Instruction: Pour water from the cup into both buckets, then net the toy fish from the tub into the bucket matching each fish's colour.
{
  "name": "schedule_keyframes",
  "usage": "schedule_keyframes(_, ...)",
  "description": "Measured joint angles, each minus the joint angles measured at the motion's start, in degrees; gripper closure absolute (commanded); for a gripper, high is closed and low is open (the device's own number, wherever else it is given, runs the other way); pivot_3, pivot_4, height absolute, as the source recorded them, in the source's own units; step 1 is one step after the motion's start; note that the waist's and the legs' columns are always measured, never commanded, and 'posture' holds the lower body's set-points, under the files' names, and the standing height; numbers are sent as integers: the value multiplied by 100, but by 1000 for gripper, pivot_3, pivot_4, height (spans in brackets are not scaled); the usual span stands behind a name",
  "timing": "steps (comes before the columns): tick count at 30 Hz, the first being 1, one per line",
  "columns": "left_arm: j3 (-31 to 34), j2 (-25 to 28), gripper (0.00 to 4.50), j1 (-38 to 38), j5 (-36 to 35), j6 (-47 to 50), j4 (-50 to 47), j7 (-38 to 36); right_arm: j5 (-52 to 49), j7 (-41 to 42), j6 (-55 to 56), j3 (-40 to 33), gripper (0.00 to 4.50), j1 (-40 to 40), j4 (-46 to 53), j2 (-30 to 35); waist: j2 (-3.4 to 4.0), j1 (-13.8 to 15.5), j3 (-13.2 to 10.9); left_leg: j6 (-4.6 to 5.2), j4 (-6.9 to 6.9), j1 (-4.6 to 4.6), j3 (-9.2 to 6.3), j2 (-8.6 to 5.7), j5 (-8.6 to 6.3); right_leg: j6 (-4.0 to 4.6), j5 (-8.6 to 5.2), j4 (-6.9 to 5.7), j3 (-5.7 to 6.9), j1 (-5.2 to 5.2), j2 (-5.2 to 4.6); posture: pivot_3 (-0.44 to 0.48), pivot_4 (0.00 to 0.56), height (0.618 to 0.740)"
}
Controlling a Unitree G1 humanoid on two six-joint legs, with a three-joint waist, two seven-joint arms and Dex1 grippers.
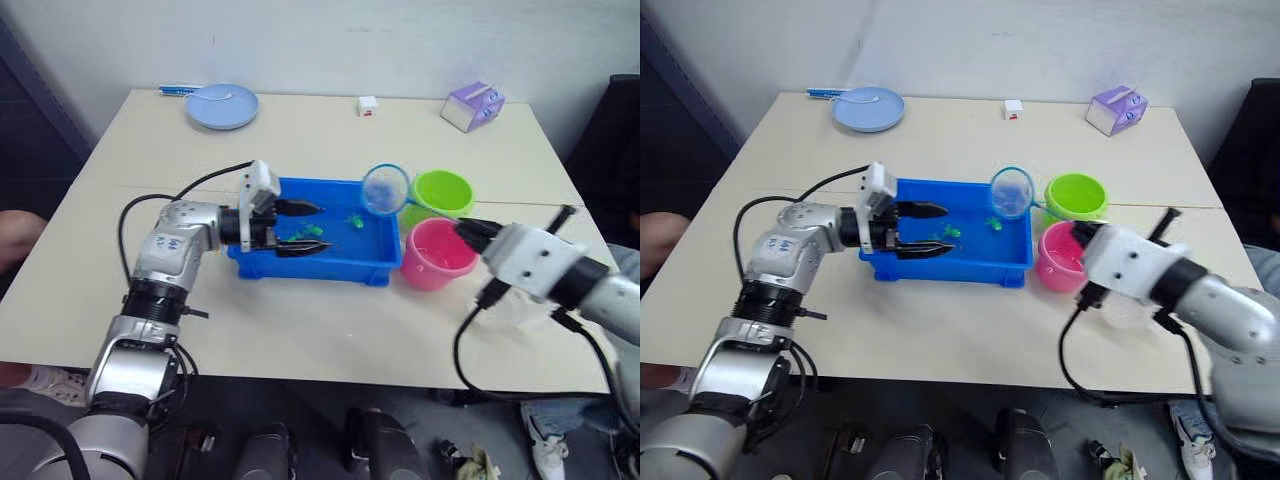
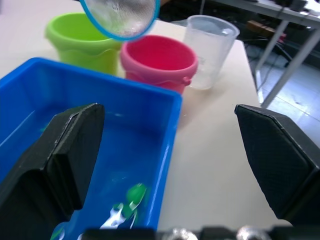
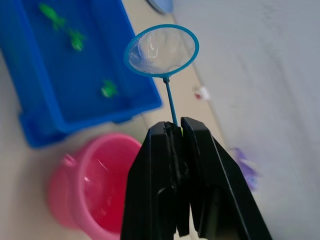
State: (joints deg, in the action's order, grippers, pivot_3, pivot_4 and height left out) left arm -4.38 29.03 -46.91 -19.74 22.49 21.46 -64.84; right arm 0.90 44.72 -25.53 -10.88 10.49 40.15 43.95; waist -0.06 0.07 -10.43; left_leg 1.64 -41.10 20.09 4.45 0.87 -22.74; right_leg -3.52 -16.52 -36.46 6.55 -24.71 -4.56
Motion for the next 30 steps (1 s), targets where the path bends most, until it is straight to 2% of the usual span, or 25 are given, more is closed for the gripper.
schedule_keyframes(3,232,778,0,652,58,202,-421,112,-162,12,-441,1061,3744,999,-607,-472,-1,-71,-1,0,0,3,1,-2,0,0,0,-1,1,-6,-5,0,150,739)
schedule_keyframes(9,750,1726,0,1413,81,615,-1219,259,-102,83,-242,2001,3744,1792,-1642,-766,-1,45,-2,3,-10,22,-27,-12,-2,0,0,7,13,-2,-20,0,150,739)
schedule_keyframes(12,1056,2071,0,1916,-8,962,-1878,390,52,110,303,2554,3744,2233,-2397,-1119,-2,-24,-2,4,-7,21,-26,-15,-2,-1,0,10,12,-1,-25,0,150,739)
schedule_keyframes(22,1588,2394,0,2588,-271,1565,-2800,716,503,117,1449,3188,3744,2687,-3692,-1552,-1,-43,-3,1,-5,21,-33,-7,-2,0,0,7,18,-2,-21,0,150,739)
schedule_keyframes(30,1688,2458,0,2729,-375,1698,-2904,821,1148,64,2352,3477,3744,2931,-4502,-1575,0,-47,-3,1,-5,22,-32,-8,-2,0,0,8,17,-2,-21,0,150,739)
